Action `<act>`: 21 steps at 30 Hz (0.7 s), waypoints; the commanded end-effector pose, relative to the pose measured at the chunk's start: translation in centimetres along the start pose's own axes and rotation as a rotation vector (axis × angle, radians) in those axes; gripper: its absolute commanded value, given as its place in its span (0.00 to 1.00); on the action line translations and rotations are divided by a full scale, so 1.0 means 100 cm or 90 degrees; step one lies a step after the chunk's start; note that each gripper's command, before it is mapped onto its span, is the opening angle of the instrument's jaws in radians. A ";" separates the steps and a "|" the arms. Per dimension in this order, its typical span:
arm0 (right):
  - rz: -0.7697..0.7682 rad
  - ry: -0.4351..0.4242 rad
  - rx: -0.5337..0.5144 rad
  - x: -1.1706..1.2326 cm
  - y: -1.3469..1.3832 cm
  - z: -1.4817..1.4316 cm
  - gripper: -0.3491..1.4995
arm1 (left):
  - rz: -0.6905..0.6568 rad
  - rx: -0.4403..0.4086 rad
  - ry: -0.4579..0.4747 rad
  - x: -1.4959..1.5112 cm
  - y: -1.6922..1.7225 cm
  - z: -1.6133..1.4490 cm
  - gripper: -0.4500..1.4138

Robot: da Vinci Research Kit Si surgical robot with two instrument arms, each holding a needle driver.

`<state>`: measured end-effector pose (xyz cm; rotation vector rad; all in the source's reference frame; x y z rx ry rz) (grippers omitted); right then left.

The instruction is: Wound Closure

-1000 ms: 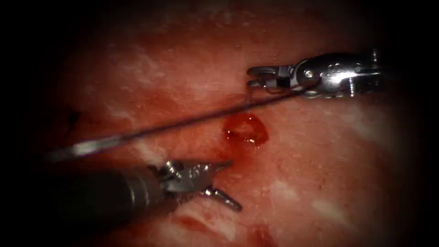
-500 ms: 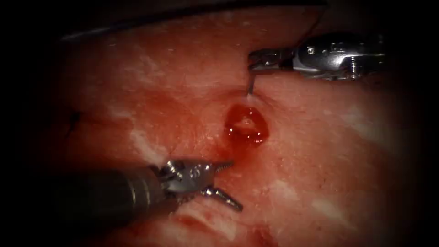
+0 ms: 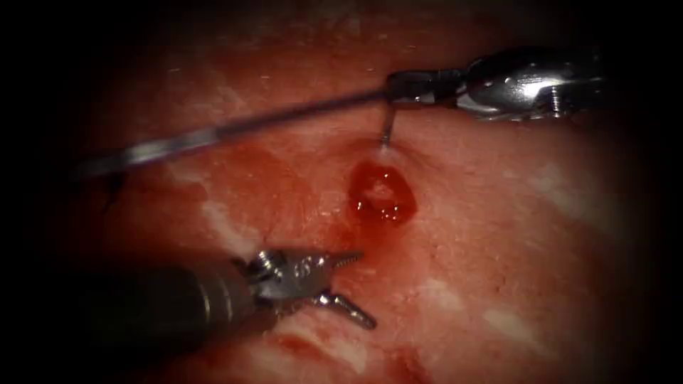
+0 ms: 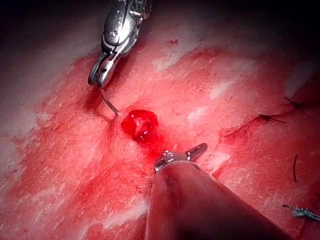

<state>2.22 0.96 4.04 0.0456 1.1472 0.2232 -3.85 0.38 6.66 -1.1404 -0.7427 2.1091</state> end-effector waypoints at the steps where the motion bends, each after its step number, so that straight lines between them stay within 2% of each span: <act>1: 0.013 -0.002 0.005 -0.0004 -0.0004 0.0009 0.00 | -0.001 -0.002 -0.001 -0.0004 0.0000 0.0009 0.64; 4: 0.055 -0.010 0.003 -0.0004 -0.0002 0.0010 0.00 | -0.001 -0.002 -0.001 -0.0004 0.0000 0.0010 0.64; 12: 0.249 -0.056 0.020 -0.0003 -0.0006 0.0023 0.00 | 0.000 -0.002 -0.001 -0.0004 0.0000 0.0009 0.64; 21: 0.366 -0.065 0.029 -0.0005 -0.0012 0.0025 0.00 | 0.000 -0.002 -0.001 -0.0004 0.0001 0.0009 0.64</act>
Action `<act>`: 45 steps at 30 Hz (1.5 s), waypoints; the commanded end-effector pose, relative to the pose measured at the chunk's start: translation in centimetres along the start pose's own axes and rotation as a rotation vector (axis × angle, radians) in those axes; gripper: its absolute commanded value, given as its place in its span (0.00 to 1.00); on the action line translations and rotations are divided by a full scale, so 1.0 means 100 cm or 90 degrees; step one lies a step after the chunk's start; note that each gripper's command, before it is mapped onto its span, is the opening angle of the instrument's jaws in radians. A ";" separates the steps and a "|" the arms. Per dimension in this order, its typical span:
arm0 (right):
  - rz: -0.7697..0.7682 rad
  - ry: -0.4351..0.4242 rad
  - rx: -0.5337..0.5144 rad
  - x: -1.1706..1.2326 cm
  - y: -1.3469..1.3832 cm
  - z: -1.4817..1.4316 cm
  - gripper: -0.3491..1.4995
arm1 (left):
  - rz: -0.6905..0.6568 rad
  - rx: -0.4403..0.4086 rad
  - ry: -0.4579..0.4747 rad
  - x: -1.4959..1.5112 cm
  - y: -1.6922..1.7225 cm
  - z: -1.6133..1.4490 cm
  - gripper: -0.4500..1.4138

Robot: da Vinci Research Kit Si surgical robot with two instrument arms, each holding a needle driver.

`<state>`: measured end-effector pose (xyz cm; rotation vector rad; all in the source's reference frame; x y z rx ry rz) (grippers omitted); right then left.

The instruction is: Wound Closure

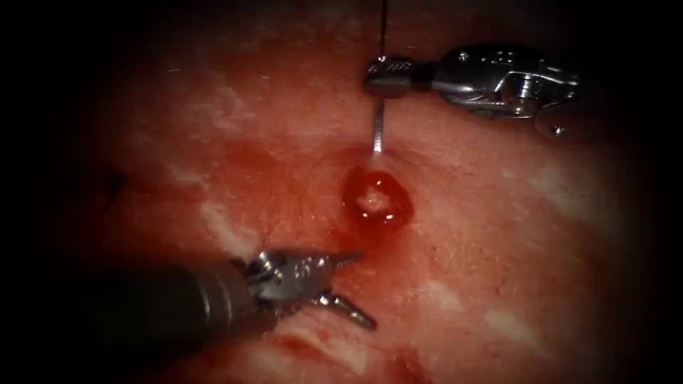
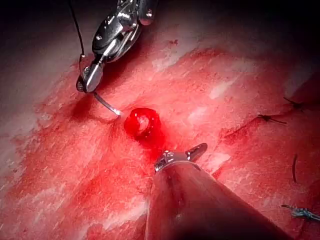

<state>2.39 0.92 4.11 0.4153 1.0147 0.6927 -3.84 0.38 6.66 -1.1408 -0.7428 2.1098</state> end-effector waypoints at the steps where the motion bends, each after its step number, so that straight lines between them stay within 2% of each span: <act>1: 0.012 -0.003 0.007 -0.0007 -0.0002 0.0007 0.00 | -0.001 -0.002 -0.001 -0.0004 0.0001 0.0009 0.64; 8: 0.043 -0.007 0.022 -0.0011 0.0004 0.0005 0.00 | 0.000 -0.002 -0.001 -0.0005 0.0001 0.0009 0.64; 20: 0.133 -0.018 0.090 -0.0024 -0.0002 0.0011 0.00 | 0.000 -0.002 -0.001 -0.0005 0.0001 0.0010 0.64; 34: 0.239 -0.075 0.146 -0.0045 -0.0015 0.0020 0.00 | 0.001 -0.002 -0.001 -0.0006 0.0000 0.0011 0.64; 45: 0.325 -0.107 0.191 -0.0068 -0.0042 0.0026 0.00 | 0.002 -0.001 -0.001 -0.0008 0.0000 0.0010 0.64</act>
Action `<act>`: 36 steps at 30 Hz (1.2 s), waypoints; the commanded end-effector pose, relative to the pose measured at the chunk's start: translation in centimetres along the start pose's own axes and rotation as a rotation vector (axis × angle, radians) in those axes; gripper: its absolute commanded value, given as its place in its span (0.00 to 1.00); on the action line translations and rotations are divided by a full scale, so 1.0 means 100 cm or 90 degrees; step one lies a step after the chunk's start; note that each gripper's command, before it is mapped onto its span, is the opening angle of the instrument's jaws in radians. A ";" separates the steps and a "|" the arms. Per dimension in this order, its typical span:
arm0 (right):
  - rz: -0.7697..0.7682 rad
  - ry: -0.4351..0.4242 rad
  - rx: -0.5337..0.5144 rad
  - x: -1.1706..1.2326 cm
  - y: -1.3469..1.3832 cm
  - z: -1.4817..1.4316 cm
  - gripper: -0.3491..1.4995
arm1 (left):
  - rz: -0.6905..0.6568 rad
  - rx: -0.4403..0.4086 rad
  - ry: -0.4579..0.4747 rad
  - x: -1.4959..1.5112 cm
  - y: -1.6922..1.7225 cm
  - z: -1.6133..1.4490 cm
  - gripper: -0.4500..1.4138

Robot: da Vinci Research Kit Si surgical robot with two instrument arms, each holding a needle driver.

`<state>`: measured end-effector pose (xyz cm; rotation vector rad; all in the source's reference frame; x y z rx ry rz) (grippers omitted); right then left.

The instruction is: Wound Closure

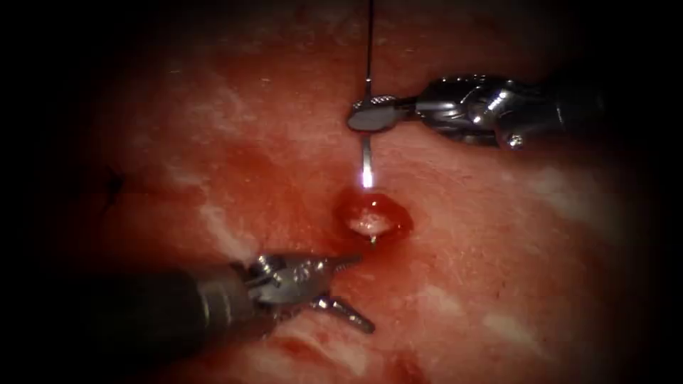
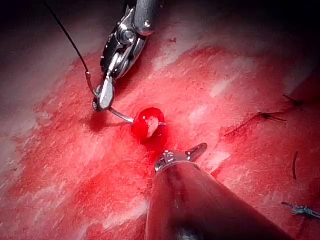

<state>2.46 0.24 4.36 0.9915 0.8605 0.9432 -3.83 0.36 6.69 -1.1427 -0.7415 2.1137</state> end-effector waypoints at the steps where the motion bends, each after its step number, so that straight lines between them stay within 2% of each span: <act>1: 0.007 -0.006 0.007 -0.0012 0.0000 0.0012 0.00 | -0.001 -0.001 0.000 -0.0004 0.0001 0.0009 0.64; 5: 0.025 -0.019 0.020 -0.0031 -0.0003 0.0020 0.00 | -0.001 -0.001 -0.001 -0.0004 0.0001 0.0009 0.64; 6: 0.029 -0.027 0.024 -0.0045 -0.0004 0.0025 0.00 | -0.001 -0.001 0.000 -0.0004 0.0000 0.0009 0.64; 11: 0.031 -0.033 0.040 -0.0080 -0.0009 0.0040 0.00 | -0.001 -0.001 0.000 -0.0003 0.0000 0.0009 0.64; 13: 0.028 -0.028 0.045 -0.0084 -0.0010 0.0039 0.00 | -0.001 0.004 0.000 -0.0003 0.0000 0.0008 0.64; 14: 0.029 -0.023 0.045 -0.0083 -0.0010 0.0038 0.04 | -0.001 0.007 0.001 -0.0003 0.0000 0.0007 0.63; 16: 0.032 -0.002 0.032 -0.0079 -0.0006 0.0036 0.34 | 0.000 0.024 0.004 -0.0001 0.0001 0.0003 0.63; 17: 0.034 0.007 0.021 -0.0076 -0.0004 0.0035 0.41 | 0.007 0.029 0.004 -0.0001 0.0002 0.0000 0.63; 18: 0.032 0.013 0.014 -0.0074 -0.0001 0.0033 0.43 | 0.017 0.032 0.005 0.0000 0.0002 -0.0002 0.63; 19: -0.007 0.026 -0.004 -0.0067 0.0009 0.0029 0.50 | 0.038 0.045 0.006 0.0001 0.0005 -0.0008 0.62; 21: -0.053 0.043 -0.030 -0.0059 0.0020 0.0023 0.55 | 0.058 0.053 0.007 0.0002 0.0009 -0.0013 0.62; 25: -0.135 0.077 -0.095 -0.0045 0.0038 0.0010 0.77 | 0.101 0.074 0.007 0.0006 0.0015 -0.0018 0.62; 28: -0.224 0.083 -0.135 -0.0033 0.0052 -0.0004 0.78 | 0.150 0.101 0.006 0.0014 0.0022 -0.0020 0.62; 36: -0.242 0.088 -0.160 -0.0010 0.0073 -0.0045 0.80 | 0.282 0.147 0.019 0.0033 0.0032 -0.0011 0.61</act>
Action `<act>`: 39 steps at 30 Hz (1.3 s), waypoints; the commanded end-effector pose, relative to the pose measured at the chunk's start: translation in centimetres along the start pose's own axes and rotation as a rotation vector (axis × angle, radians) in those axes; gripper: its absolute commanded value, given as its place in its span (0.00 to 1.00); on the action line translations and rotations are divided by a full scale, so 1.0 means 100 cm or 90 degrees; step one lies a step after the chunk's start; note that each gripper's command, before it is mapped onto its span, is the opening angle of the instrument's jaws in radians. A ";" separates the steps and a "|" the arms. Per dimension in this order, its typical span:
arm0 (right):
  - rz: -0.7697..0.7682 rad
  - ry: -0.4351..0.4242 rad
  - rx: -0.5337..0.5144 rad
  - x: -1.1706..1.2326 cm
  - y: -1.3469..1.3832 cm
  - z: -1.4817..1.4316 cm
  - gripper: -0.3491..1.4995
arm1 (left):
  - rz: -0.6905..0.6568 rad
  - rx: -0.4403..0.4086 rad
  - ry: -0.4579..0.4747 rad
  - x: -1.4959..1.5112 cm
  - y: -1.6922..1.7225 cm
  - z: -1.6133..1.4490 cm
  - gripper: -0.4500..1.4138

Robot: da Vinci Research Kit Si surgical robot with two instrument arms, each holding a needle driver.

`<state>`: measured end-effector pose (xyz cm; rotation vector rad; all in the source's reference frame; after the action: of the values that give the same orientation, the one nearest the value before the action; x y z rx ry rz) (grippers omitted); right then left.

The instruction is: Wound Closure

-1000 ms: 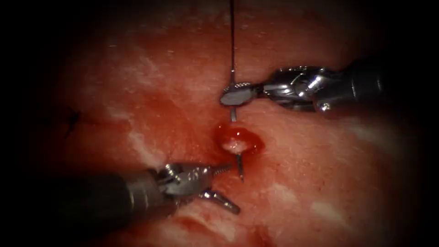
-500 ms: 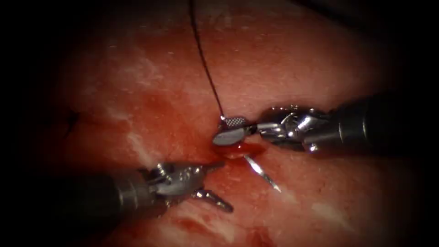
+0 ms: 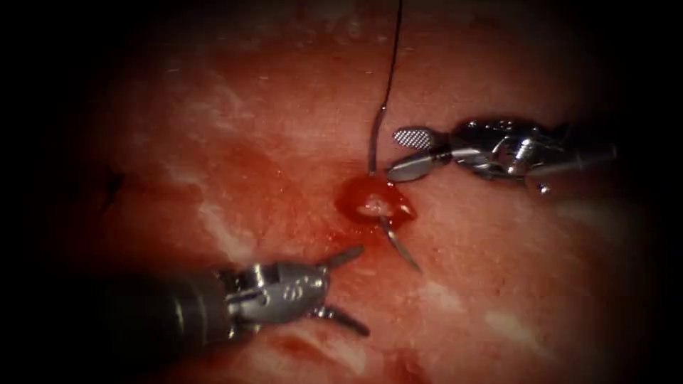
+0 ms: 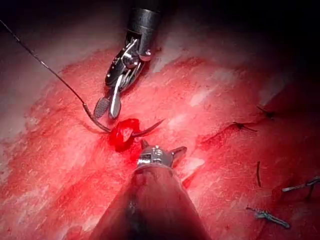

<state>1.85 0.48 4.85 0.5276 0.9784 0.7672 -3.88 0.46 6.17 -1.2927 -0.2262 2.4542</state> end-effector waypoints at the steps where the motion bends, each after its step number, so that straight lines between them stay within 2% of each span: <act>1: 0.002 0.003 -0.005 -0.0005 0.0007 -0.0001 0.80 | 0.013 0.007 0.002 -0.0003 0.0002 0.0012 0.62; 7: -0.003 0.013 -0.024 -0.0008 0.0017 -0.0011 0.79 | 0.060 0.051 0.018 0.0001 -0.0012 0.0021 0.62; 16: -0.011 0.015 -0.031 -0.0017 0.0017 -0.0003 0.78 | 0.085 0.080 0.010 -0.0005 -0.0027 0.0030 0.62; 21: -0.013 0.018 -0.033 -0.0020 0.0015 0.0002 0.77 | 0.109 0.095 0.003 -0.0019 -0.0023 0.0045 0.55; 25: -0.013 0.022 -0.034 -0.0021 0.0016 0.0005 0.77 | 0.116 0.103 0.009 -0.0024 -0.0021 0.0054 0.43; 34: -0.015 0.027 -0.036 -0.0025 0.0016 0.0008 0.76 | 0.120 0.128 0.036 -0.0020 -0.0020 0.0064 0.41; 36: -0.015 0.029 -0.036 -0.0025 0.0017 0.0008 0.75 | 0.120 0.128 0.036 -0.0021 -0.0021 0.0064 0.30; 38: -0.014 0.029 -0.036 -0.0025 0.0016 0.0008 0.75 | 0.119 0.129 0.035 -0.0022 -0.0023 0.0063 0.06; 39: -0.014 0.031 -0.036 -0.0025 0.0016 0.0009 0.75 | 0.118 0.128 0.035 -0.0022 -0.0024 0.0062 0.00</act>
<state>1.74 0.45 5.08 0.4461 1.0026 0.7890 -4.15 0.67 6.71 -1.3459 0.1602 2.5110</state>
